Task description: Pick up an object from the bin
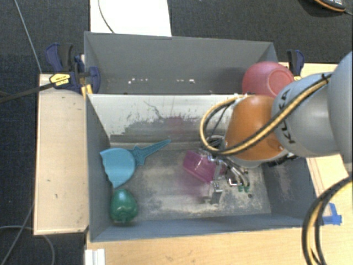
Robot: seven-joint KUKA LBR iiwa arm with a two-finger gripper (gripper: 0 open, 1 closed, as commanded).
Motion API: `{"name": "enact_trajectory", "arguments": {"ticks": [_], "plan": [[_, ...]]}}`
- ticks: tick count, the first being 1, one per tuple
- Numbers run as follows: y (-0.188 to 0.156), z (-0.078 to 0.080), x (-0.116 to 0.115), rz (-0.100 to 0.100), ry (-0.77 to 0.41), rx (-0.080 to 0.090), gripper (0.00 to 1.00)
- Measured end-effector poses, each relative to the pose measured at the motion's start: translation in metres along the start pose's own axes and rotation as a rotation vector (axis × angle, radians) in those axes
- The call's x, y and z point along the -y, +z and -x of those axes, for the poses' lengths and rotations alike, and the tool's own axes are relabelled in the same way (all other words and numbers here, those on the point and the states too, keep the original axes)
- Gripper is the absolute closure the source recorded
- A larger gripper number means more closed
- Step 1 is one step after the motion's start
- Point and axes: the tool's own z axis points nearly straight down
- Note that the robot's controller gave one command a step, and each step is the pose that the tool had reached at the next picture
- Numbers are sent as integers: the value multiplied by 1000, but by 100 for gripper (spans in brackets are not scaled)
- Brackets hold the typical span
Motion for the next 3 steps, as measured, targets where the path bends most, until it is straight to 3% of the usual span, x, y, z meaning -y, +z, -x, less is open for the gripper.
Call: {"name": "enact_trajectory", "arguments": {"ticks": [1, 2, 3], "plan": [[0, 1, 9, 0, -42, 2, 0], [-2, 57, -2, 0, -88, 4, 100], [-2, 56, -1, 0, -86, 4, 100]]}}
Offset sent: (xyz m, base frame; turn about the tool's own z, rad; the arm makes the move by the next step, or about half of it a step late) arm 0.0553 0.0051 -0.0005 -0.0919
